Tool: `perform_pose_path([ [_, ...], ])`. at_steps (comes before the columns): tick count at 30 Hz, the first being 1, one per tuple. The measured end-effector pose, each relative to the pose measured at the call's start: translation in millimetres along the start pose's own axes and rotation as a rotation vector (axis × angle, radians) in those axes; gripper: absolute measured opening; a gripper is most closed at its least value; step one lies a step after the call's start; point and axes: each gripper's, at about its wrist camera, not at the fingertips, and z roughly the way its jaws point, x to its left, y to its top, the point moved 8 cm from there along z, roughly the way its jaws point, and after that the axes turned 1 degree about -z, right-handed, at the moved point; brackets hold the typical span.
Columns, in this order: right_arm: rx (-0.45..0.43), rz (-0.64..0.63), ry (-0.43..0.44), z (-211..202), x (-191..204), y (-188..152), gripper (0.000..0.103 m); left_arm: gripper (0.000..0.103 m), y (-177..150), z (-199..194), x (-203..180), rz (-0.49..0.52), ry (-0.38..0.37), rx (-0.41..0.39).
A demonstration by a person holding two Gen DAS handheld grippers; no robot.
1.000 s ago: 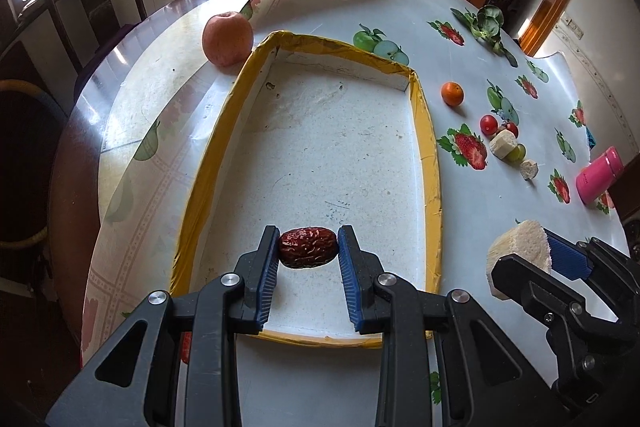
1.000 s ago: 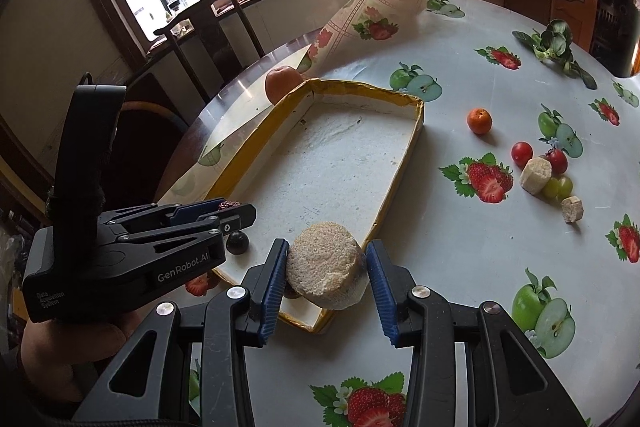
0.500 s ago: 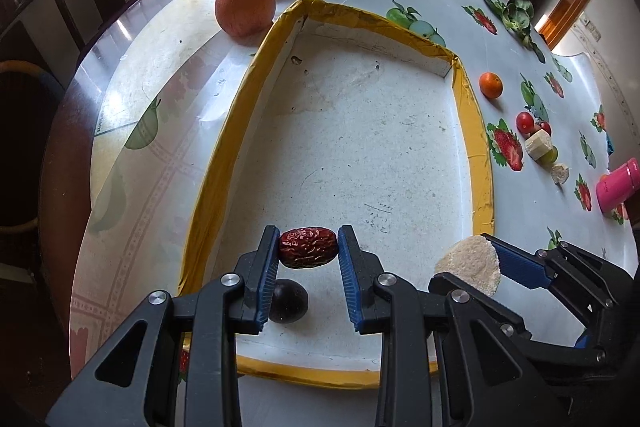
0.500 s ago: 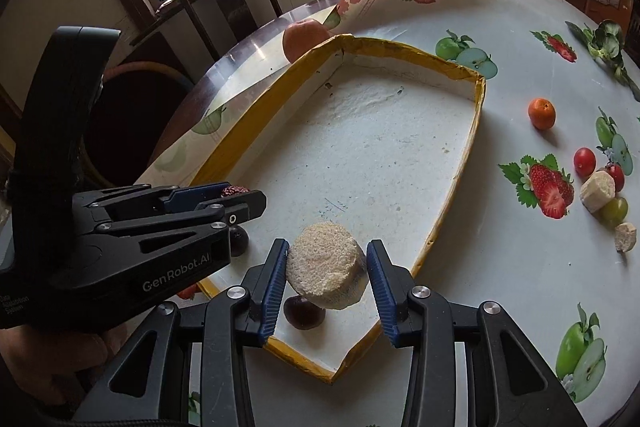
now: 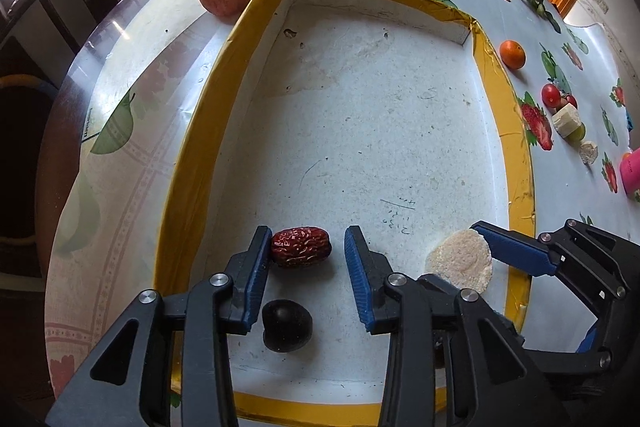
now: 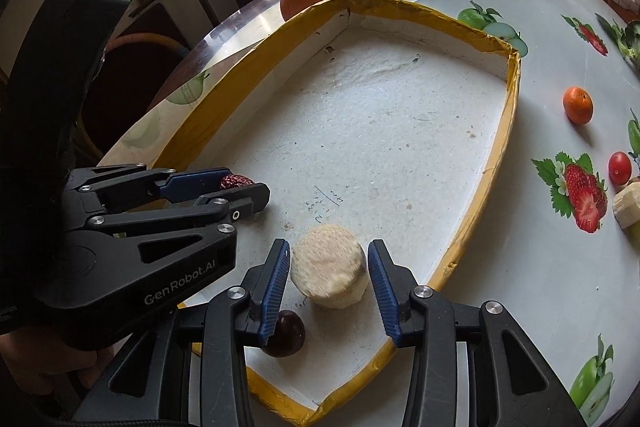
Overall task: Organize fruits
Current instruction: 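Carry the date into the tray with the left tool while the right tool carries the bread there, then open both tools to release the date and bread in the tray, then withdraw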
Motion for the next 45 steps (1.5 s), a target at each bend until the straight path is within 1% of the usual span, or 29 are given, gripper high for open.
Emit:
perform_pose_path([
  [1,0.001,-0.002,-0.008,0,0,0,0.045,0.041,0,-1,1,-0.002,0.004,0.002],
  [3,-0.003,-0.001,-0.01,-3,-2,1,0.045,0.043,1,-5,1,-0.014,-0.013,-0.002],
  [7,-0.035,-0.003,-0.018,-20,-3,-1,0.051,0.049,4,-17,0,-0.009,-0.01,-0.028],
  [14,-0.098,0.04,-0.019,-57,-12,-7,0.051,0.05,3,-30,-7,-0.01,-0.021,-0.045],
  [21,-0.125,0.098,-0.048,-83,-38,-24,0.051,0.05,2,-42,-23,0.007,-0.031,-0.059],
  [32,-0.154,0.213,-0.09,-111,-89,-50,0.051,0.049,3,-51,-52,0.044,-0.05,-0.062],
  [45,-0.173,0.31,-0.138,-128,-136,-72,0.051,0.05,6,-55,-95,0.097,-0.087,-0.063],
])
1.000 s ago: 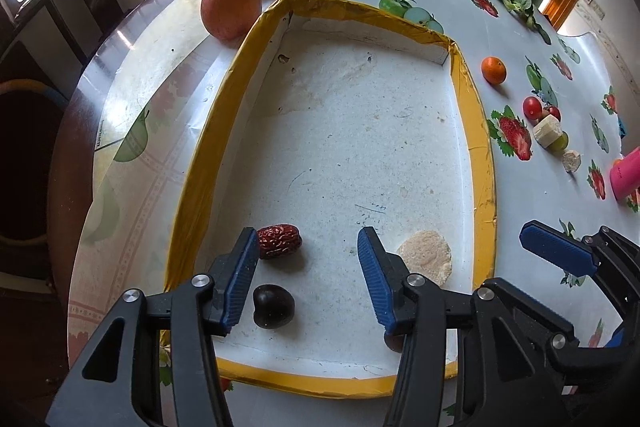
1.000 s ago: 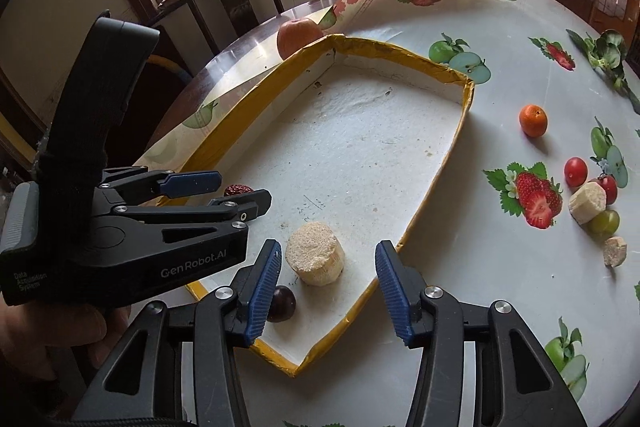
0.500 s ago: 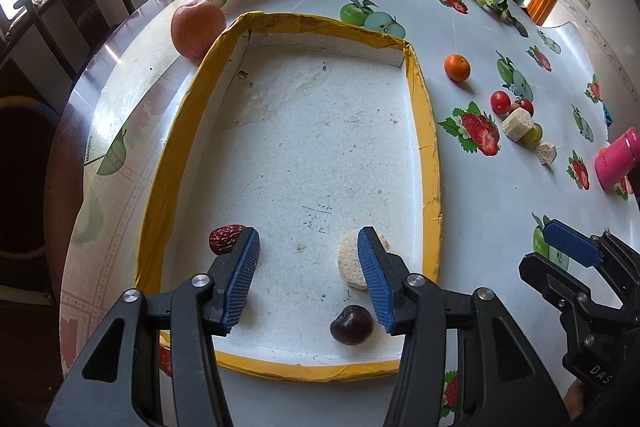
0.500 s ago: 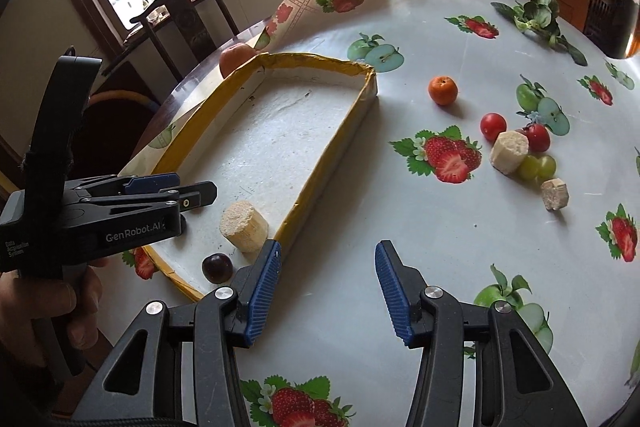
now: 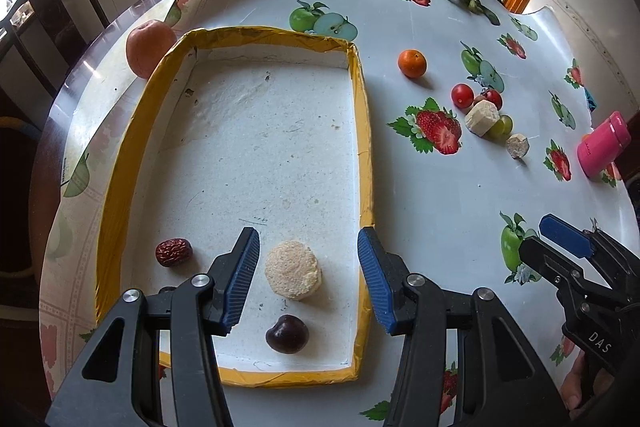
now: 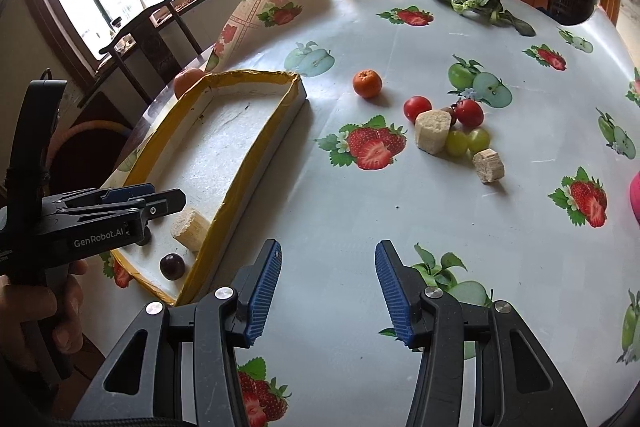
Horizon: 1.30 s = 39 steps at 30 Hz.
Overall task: Organize fruits
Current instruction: 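Open both tools to release the date and bread in the tray, then withdraw, then grasp the pale cake piece with the left tool while the right tool grasps the small cube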
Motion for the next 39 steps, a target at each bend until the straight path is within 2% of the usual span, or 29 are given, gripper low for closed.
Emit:
perform_pose_path([
  [9,-0.002,0.077,-0.043,0,-43,-7,0.051,0.049,6,12,-48,0.051,-0.067,0.024],
  [15,-0.015,0.128,-0.102,2,-79,-5,0.051,0.049,16,20,-80,0.078,-0.114,0.037],
  [23,-0.052,0.191,-0.137,18,-124,24,0.049,0.049,38,38,-116,0.089,-0.16,0.042],
  [25,-0.053,0.197,-0.134,26,-131,33,0.045,0.049,43,44,-126,0.098,-0.172,0.048],
  [29,-0.032,0.185,-0.141,48,-142,47,0.045,0.049,52,58,-146,0.114,-0.189,0.063],
  [30,-0.026,0.187,-0.139,54,-144,49,0.043,0.049,54,61,-150,0.117,-0.193,0.067],
  [33,-0.01,0.193,-0.1,62,-146,48,0.017,0.05,64,71,-163,0.116,-0.212,0.076],
  [39,-0.063,0.227,-0.084,34,-151,35,0.015,0.049,82,94,-184,0.103,-0.228,0.086],
])
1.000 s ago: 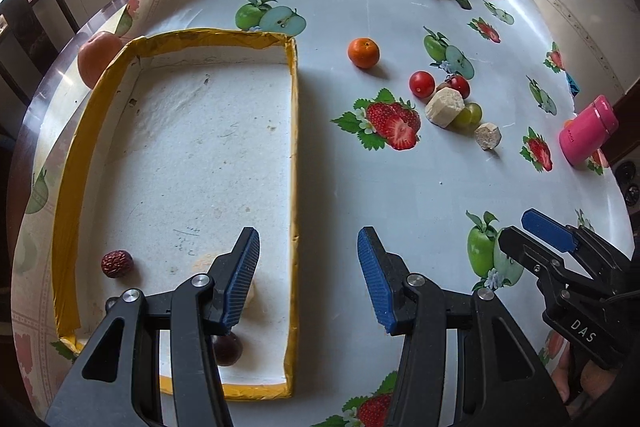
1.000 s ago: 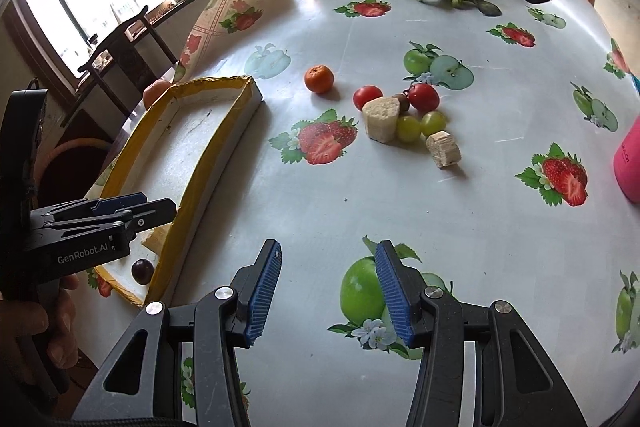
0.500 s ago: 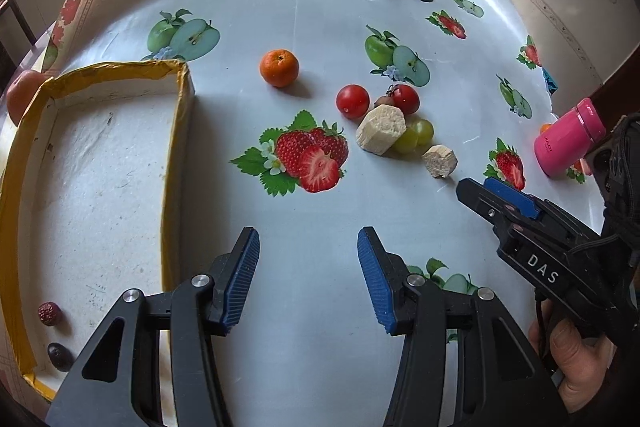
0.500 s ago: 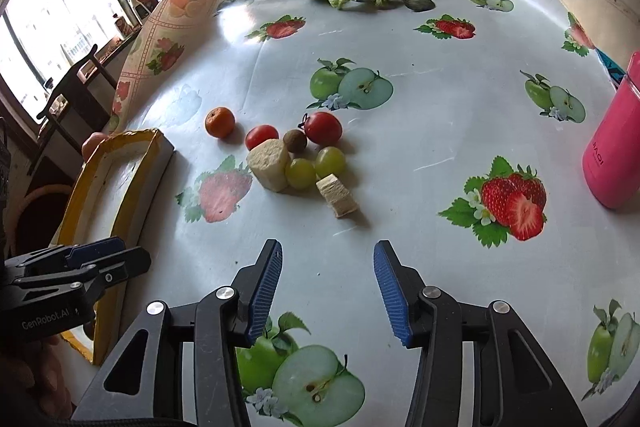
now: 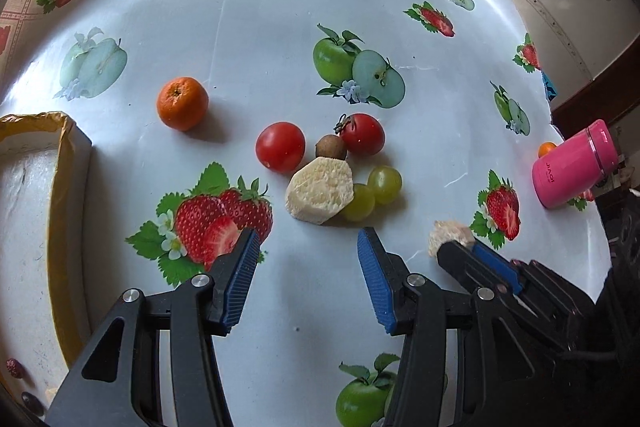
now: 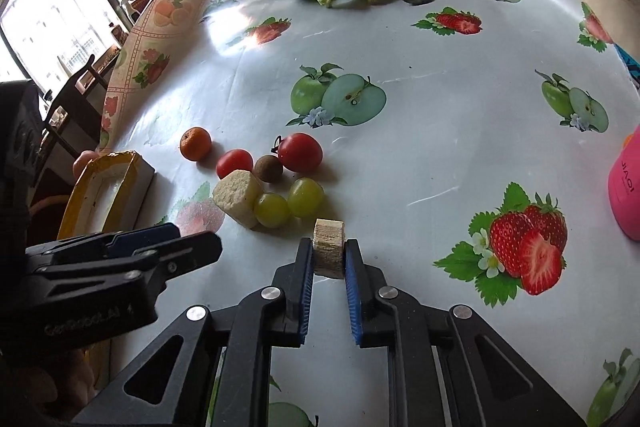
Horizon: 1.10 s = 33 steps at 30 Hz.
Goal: Organize fruits
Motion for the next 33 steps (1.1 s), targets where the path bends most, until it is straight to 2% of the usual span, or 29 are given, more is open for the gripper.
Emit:
perform_pose_path([
  [4,-0.007,0.033,0.017,-13,-7,-10,0.015,0.049,11,14,-5,-0.03,-0.024,-0.002],
  [6,-0.006,0.041,0.019,-16,-8,-15,0.015,0.049,18,15,-4,-0.05,-0.038,-0.029],
  [11,-0.012,0.06,0.015,-24,-14,-18,0.015,0.042,26,13,4,-0.063,-0.032,-0.045],
  [14,-0.023,0.064,0.016,-30,-13,-16,0.015,0.035,21,7,6,-0.048,-0.021,-0.047],
  [24,-0.049,0.03,0.031,-49,8,-13,0.015,0.035,-10,-26,17,-0.039,-0.029,-0.063],
  [33,-0.054,0.001,0.049,-62,32,-18,0.015,0.035,-32,-62,29,-0.012,0.017,-0.098],
])
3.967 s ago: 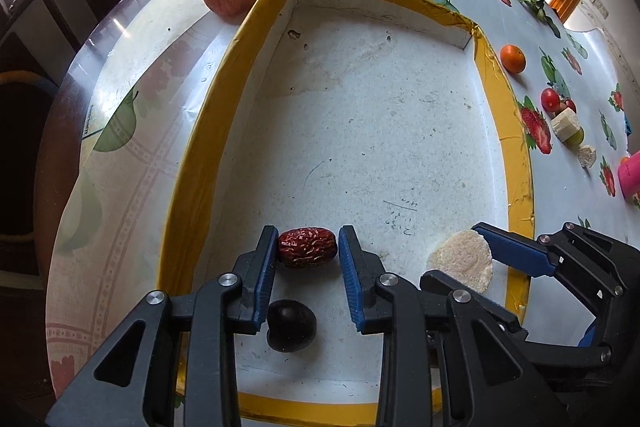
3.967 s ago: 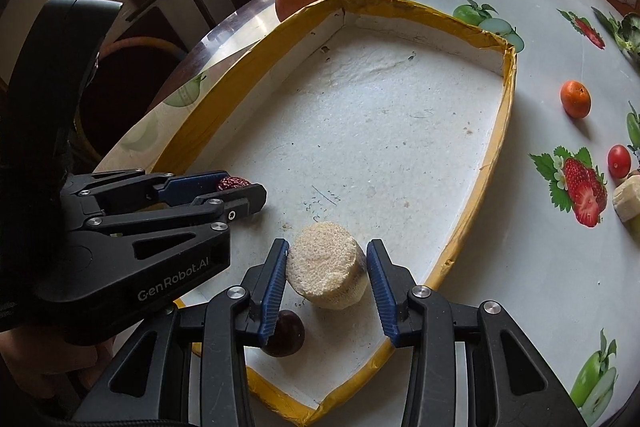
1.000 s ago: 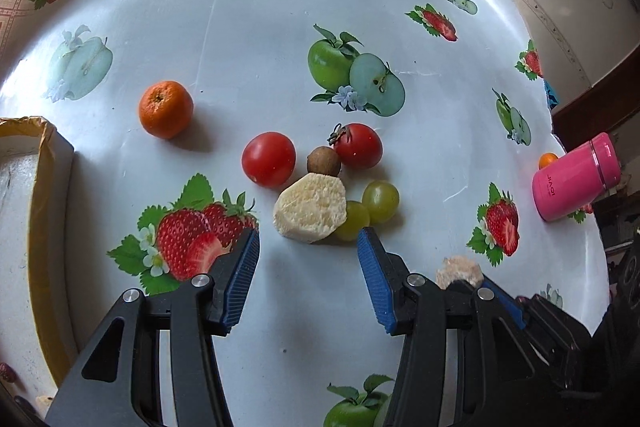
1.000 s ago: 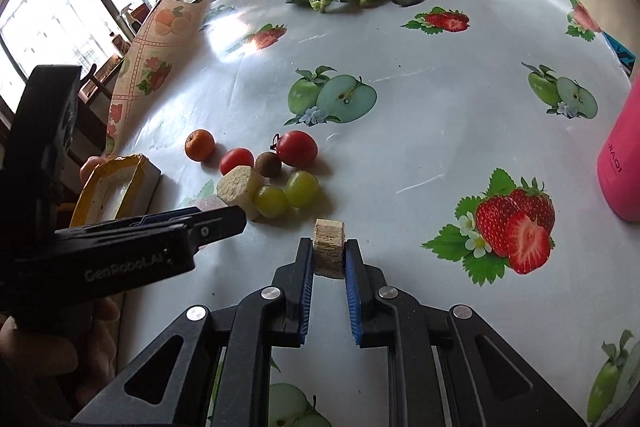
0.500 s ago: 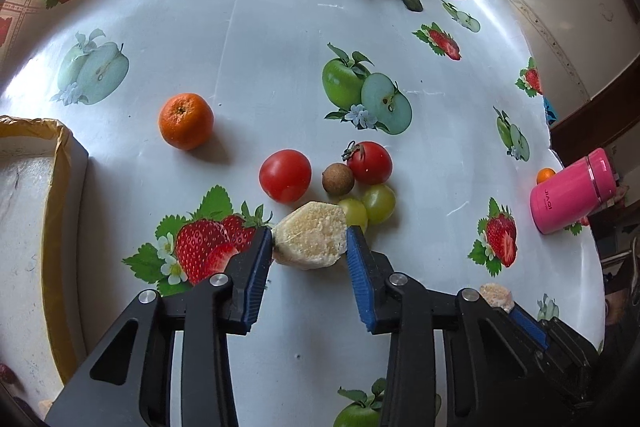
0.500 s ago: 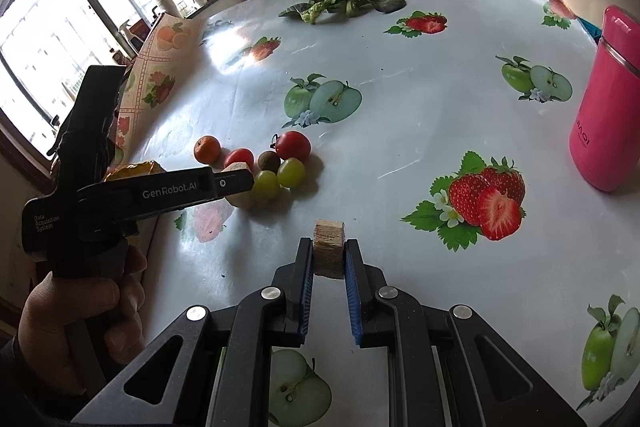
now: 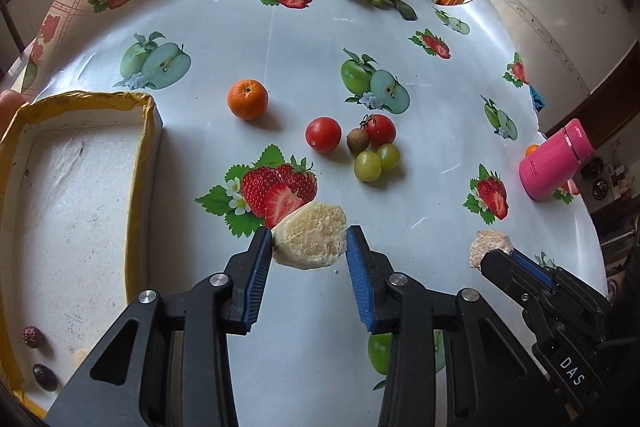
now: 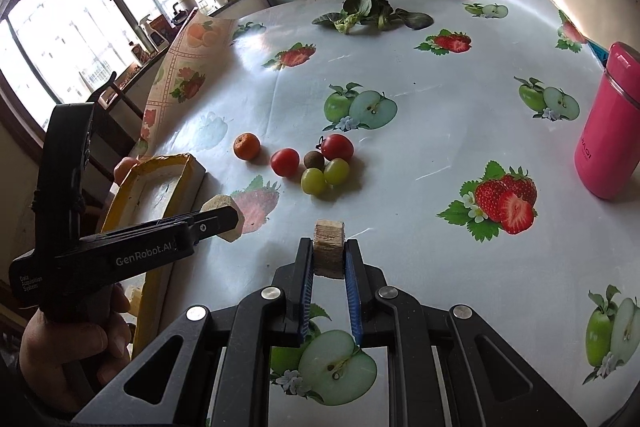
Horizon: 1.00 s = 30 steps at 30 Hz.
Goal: Organize fruits
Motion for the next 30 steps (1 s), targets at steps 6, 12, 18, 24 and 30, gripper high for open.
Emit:
perform_pose_path([
  [6,-0.008,-0.031,0.013,-8,22,-3,0.015,0.035,-9,-25,7,0.009,0.013,-0.029],
  [12,-0.007,-0.055,0.03,-13,44,-8,0.015,0.035,-15,-46,18,0.0,0.018,-0.052],
  [18,-0.004,-0.089,0.048,-16,69,-14,0.015,0.035,-22,-62,35,-0.017,0.025,-0.068],
  [24,0.005,-0.129,0.071,-13,96,-17,0.015,0.035,-29,-76,59,-0.052,0.037,-0.08],
  [30,0.017,-0.162,0.093,-8,119,-21,0.015,0.035,-32,-87,79,-0.081,0.053,-0.097],
])
